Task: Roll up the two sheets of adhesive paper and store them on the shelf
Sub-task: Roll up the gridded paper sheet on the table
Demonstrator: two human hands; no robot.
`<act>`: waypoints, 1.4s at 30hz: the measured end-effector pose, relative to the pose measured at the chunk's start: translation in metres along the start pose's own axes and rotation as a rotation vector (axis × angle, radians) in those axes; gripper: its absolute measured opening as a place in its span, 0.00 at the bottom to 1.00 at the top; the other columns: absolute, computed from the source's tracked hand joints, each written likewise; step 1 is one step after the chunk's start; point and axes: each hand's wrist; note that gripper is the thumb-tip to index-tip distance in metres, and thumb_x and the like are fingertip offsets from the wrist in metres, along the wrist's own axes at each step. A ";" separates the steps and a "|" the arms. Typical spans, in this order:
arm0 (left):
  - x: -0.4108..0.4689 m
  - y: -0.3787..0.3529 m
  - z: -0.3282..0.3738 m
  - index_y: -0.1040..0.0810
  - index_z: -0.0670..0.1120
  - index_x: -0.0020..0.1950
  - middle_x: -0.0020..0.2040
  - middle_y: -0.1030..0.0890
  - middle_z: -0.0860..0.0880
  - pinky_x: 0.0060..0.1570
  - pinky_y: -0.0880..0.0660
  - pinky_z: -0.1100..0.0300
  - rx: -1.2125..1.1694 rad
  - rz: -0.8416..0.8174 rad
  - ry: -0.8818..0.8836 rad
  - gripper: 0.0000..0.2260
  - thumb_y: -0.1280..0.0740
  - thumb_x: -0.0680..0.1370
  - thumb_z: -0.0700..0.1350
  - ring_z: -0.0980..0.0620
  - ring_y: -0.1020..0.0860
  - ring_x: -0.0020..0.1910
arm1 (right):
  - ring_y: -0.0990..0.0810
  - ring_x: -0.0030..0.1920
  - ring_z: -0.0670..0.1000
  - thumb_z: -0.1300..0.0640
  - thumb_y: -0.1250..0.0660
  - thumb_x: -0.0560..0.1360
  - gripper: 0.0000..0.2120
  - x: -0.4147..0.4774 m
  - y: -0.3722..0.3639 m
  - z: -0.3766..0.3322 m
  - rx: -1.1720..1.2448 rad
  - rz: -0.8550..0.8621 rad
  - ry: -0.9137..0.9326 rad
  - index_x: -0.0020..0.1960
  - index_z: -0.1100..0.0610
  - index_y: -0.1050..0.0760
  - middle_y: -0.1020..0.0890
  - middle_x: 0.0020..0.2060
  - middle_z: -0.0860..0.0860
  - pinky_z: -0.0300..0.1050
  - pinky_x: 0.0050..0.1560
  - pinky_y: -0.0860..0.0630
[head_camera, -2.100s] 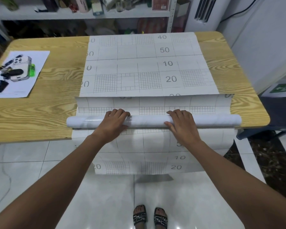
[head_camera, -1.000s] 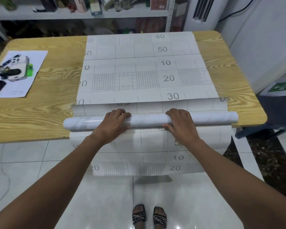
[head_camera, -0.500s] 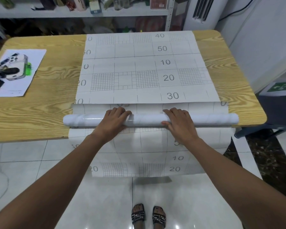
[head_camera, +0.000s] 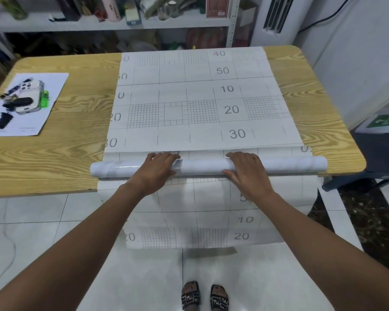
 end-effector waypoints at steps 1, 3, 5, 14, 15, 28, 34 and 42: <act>-0.001 0.000 0.000 0.31 0.42 0.65 0.61 0.26 0.45 0.60 0.38 0.51 -0.012 0.001 0.003 0.16 0.37 0.78 0.42 0.43 0.28 0.59 | 0.22 0.51 0.55 0.42 0.45 0.75 0.25 -0.001 0.000 0.000 0.005 0.006 0.010 0.60 0.59 0.26 0.21 0.51 0.53 0.46 0.58 0.37; -0.001 -0.001 0.000 0.32 0.43 0.66 0.63 0.26 0.45 0.61 0.39 0.52 -0.035 -0.006 0.011 0.16 0.39 0.79 0.43 0.44 0.29 0.60 | 0.23 0.52 0.55 0.41 0.43 0.75 0.25 -0.002 0.000 0.001 0.011 0.008 0.029 0.60 0.59 0.27 0.21 0.53 0.53 0.46 0.59 0.37; -0.002 -0.001 0.000 0.33 0.43 0.67 0.61 0.26 0.45 0.60 0.39 0.52 -0.056 -0.023 0.021 0.15 0.41 0.80 0.42 0.44 0.29 0.59 | 0.24 0.54 0.55 0.40 0.42 0.74 0.26 -0.003 0.000 0.001 0.020 0.014 0.052 0.61 0.59 0.28 0.22 0.54 0.53 0.47 0.60 0.36; 0.001 0.003 -0.001 0.37 0.45 0.69 0.60 0.27 0.45 0.58 0.40 0.55 -0.093 -0.089 0.042 0.16 0.46 0.81 0.41 0.45 0.32 0.57 | 0.25 0.47 0.56 0.44 0.30 0.70 0.24 -0.001 -0.004 0.003 -0.018 0.021 0.086 0.59 0.59 0.27 0.24 0.50 0.54 0.49 0.56 0.32; 0.001 0.003 -0.001 0.37 0.45 0.69 0.60 0.27 0.45 0.58 0.39 0.55 -0.091 -0.090 0.039 0.16 0.46 0.81 0.41 0.45 0.32 0.57 | 0.25 0.47 0.56 0.44 0.31 0.71 0.24 0.000 -0.004 0.004 -0.019 0.018 0.084 0.59 0.59 0.27 0.24 0.50 0.54 0.49 0.56 0.32; -0.005 -0.004 -0.005 0.30 0.46 0.64 0.57 0.28 0.46 0.51 0.38 0.56 -0.066 0.025 -0.008 0.25 0.28 0.70 0.51 0.45 0.30 0.53 | 0.26 0.45 0.55 0.41 0.39 0.74 0.22 0.005 -0.005 0.007 -0.073 -0.005 0.076 0.58 0.57 0.27 0.24 0.49 0.53 0.48 0.51 0.32; -0.003 -0.005 -0.005 0.30 0.47 0.64 0.57 0.27 0.46 0.51 0.36 0.55 -0.042 0.010 0.000 0.25 0.27 0.70 0.49 0.46 0.29 0.52 | 0.24 0.47 0.55 0.44 0.39 0.75 0.22 0.004 -0.005 0.004 -0.026 -0.003 0.043 0.61 0.58 0.27 0.21 0.50 0.53 0.49 0.54 0.31; 0.000 -0.009 -0.005 0.29 0.47 0.63 0.56 0.27 0.46 0.48 0.35 0.55 -0.037 0.012 0.024 0.22 0.28 0.71 0.46 0.46 0.28 0.50 | 0.25 0.46 0.55 0.42 0.48 0.76 0.23 0.006 -0.003 0.004 -0.033 -0.022 0.020 0.56 0.57 0.25 0.21 0.46 0.52 0.46 0.53 0.36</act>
Point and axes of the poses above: each hand's wrist, its own x-axis towards the middle knuckle, its own y-axis out of the back of the hand, z = x × y
